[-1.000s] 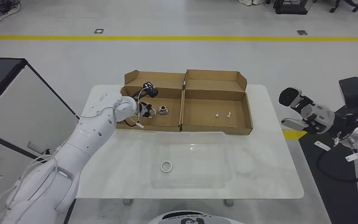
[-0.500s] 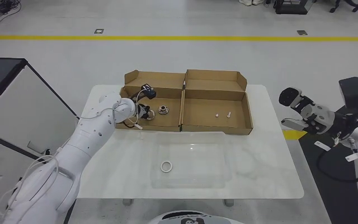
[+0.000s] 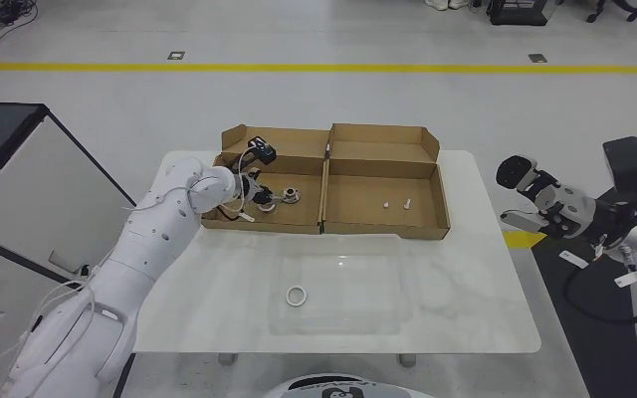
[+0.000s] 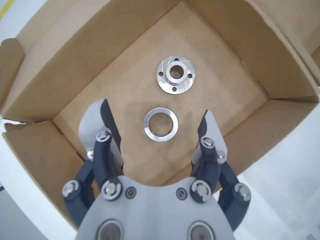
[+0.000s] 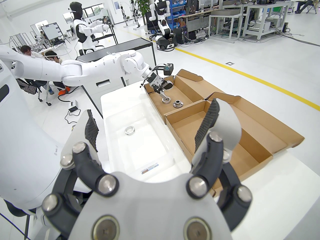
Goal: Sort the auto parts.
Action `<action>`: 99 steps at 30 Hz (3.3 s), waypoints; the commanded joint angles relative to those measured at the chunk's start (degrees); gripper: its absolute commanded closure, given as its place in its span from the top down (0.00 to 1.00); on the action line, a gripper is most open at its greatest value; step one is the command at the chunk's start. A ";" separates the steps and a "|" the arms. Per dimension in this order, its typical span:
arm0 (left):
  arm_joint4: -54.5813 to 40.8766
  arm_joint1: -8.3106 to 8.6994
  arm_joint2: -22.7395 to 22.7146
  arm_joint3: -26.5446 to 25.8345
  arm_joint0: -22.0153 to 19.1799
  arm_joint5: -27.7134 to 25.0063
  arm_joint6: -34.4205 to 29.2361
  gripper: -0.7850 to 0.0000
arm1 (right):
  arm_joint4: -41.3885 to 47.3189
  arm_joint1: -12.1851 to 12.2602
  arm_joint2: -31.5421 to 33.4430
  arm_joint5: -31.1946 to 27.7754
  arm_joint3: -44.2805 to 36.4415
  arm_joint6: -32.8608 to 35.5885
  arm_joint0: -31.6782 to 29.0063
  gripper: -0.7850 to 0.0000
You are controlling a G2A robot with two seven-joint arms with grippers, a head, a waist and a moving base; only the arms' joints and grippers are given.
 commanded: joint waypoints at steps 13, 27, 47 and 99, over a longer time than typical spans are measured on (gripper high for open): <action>-16.35 4.45 -12.99 -33.19 13.80 4.61 -15.00 1.00 | 0.00 0.00 0.00 0.00 0.00 0.00 0.00 1.00; -23.97 5.68 -15.93 -50.71 21.91 8.59 -16.11 1.00 | 0.00 0.00 0.00 0.00 0.00 0.00 0.00 1.00; -19.43 6.05 -15.39 -53.06 21.15 11.56 -21.19 1.00 | 0.00 0.00 0.00 0.00 0.00 0.00 0.00 1.00; -20.03 2.78 20.39 -49.64 -9.62 17.04 -39.09 1.00 | 0.00 0.00 0.00 0.00 0.00 0.00 0.00 1.00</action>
